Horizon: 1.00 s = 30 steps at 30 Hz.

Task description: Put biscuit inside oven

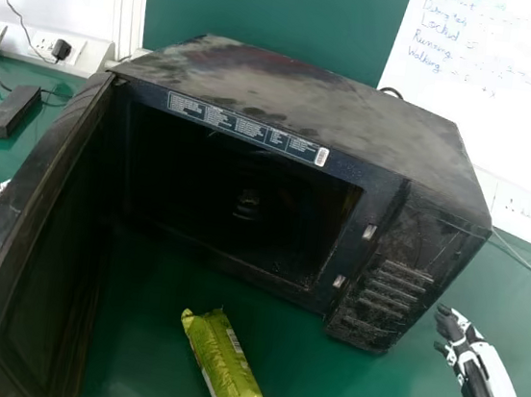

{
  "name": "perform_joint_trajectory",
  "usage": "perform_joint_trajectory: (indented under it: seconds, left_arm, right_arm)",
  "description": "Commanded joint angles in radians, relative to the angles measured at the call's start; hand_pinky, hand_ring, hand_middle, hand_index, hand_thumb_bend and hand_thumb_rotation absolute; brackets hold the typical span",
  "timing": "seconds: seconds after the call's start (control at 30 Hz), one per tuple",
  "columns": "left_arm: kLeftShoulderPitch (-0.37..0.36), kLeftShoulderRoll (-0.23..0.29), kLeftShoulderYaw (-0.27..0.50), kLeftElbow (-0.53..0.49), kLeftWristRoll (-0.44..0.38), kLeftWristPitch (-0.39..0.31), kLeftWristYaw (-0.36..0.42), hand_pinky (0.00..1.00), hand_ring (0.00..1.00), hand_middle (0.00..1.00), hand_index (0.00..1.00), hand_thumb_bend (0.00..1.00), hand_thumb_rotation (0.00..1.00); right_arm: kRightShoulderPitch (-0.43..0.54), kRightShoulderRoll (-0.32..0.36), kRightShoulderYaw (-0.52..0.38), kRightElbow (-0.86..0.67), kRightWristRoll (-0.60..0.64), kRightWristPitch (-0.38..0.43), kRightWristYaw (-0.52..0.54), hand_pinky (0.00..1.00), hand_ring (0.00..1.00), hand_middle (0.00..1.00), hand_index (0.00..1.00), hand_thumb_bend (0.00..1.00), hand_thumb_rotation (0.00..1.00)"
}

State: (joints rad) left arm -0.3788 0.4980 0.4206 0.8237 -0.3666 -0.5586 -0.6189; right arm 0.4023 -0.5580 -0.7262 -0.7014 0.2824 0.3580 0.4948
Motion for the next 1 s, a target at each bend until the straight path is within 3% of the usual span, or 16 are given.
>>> perform_joint_trajectory:
  seconds: [0.0,0.27,0.4,0.6,0.73,0.97]
  left_arm:
    - [0.005,0.010,0.003,-0.003,0.002,-0.004,-0.001,0.94,0.92,0.93,0.94,0.66,0.87]
    - [0.009,0.009,0.004,-0.011,-0.001,0.003,-0.001,0.95,0.93,0.93,0.94,0.65,0.87]
    - [0.004,0.010,0.006,0.001,-0.003,-0.005,-0.010,0.95,0.93,0.93,0.94,0.66,0.87]
    - [0.009,0.009,0.005,-0.009,0.000,0.001,-0.002,0.95,0.93,0.93,0.94,0.65,0.88]
    - [0.009,0.011,0.005,-0.002,0.005,-0.009,-0.001,0.94,0.92,0.93,0.94,0.66,0.88]
    - [0.011,0.013,0.005,-0.004,0.005,-0.002,0.001,0.94,0.93,0.93,0.93,0.67,0.87]
  right_arm:
    - [0.001,-0.011,-0.006,-0.003,0.005,-0.015,0.008,0.99,1.00,1.00,1.00,0.84,0.56]
    - [0.027,-0.051,0.005,-0.062,-0.019,0.001,0.034,0.91,0.99,1.00,1.00,0.82,0.55]
    - [0.045,-0.086,0.015,-0.100,-0.037,0.011,0.068,0.89,0.97,1.00,1.00,0.81,0.50]
    - [0.062,-0.135,0.022,-0.147,-0.109,0.019,0.099,0.81,0.90,0.95,1.00,0.87,0.54]
    - [0.075,-0.162,0.011,-0.188,-0.131,0.060,0.127,0.79,0.90,0.95,0.99,0.83,0.46]
    - [0.086,-0.183,0.004,-0.299,-0.180,0.163,0.141,0.81,0.92,0.97,0.99,0.90,0.58]
